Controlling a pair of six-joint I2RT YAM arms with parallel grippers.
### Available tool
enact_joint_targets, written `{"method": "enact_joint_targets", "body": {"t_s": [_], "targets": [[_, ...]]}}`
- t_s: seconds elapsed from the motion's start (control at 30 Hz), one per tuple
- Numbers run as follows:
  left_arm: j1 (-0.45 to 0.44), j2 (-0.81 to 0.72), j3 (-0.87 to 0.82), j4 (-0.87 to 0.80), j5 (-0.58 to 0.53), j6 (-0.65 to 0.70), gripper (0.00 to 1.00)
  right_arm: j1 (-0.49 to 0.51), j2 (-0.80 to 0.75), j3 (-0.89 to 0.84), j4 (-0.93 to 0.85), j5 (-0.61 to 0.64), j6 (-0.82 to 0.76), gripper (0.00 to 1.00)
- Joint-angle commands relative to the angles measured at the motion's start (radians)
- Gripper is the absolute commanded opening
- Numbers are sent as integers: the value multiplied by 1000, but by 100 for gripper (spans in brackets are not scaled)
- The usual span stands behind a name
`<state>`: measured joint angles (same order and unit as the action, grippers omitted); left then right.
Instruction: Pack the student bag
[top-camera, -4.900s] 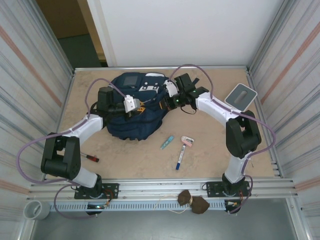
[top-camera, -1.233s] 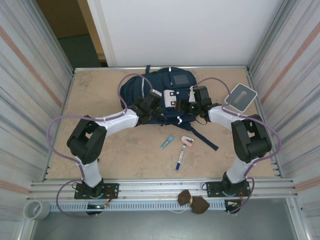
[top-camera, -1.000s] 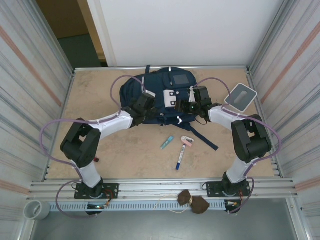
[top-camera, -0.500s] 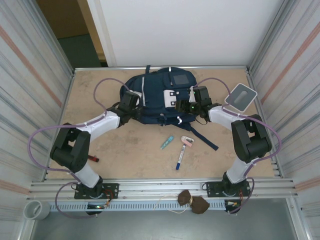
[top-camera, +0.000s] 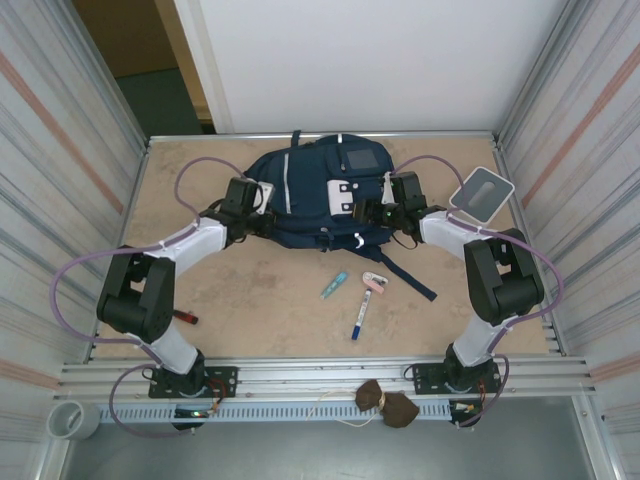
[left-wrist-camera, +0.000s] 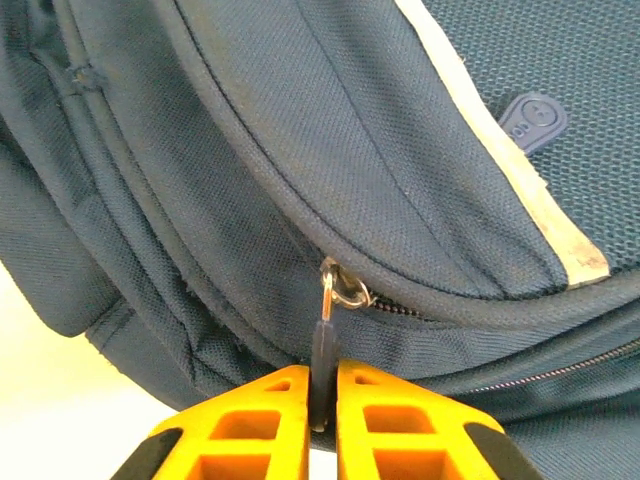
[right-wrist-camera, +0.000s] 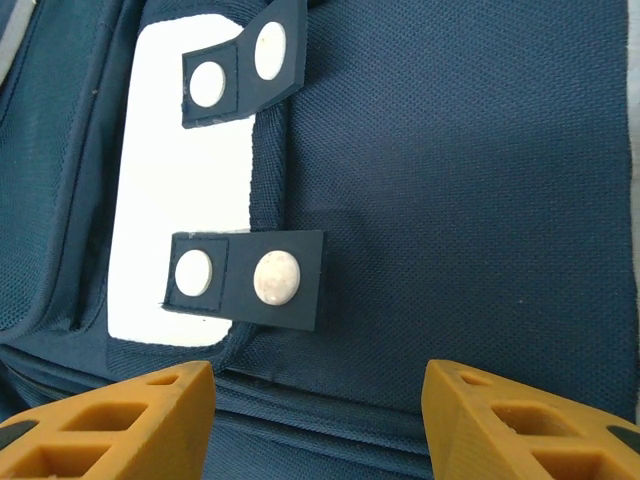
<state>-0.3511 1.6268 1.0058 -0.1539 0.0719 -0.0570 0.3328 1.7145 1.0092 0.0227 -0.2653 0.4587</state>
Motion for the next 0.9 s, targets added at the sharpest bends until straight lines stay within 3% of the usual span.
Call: {"method": "enact_joint_targets", "body": {"t_s": [0.0,0.17,0.5,0.67,0.87], "targets": [[41,-33,12,-14,113,46,8,-21,24,-9,-73,37,-25,56],[64,-49,1,7,159,66,0,-28,35,7,-96,45,-34,56],[61,-124,-97,134,316,3,0,-39,-15,101,-221,9,-33,58],[41,-154,-136,180,330,-3,0,-37,-142,27,-248,-31,19,59],[13,-147,-144,193,310,28,0,-39,-233,-104,-265,13,90,60]]}}
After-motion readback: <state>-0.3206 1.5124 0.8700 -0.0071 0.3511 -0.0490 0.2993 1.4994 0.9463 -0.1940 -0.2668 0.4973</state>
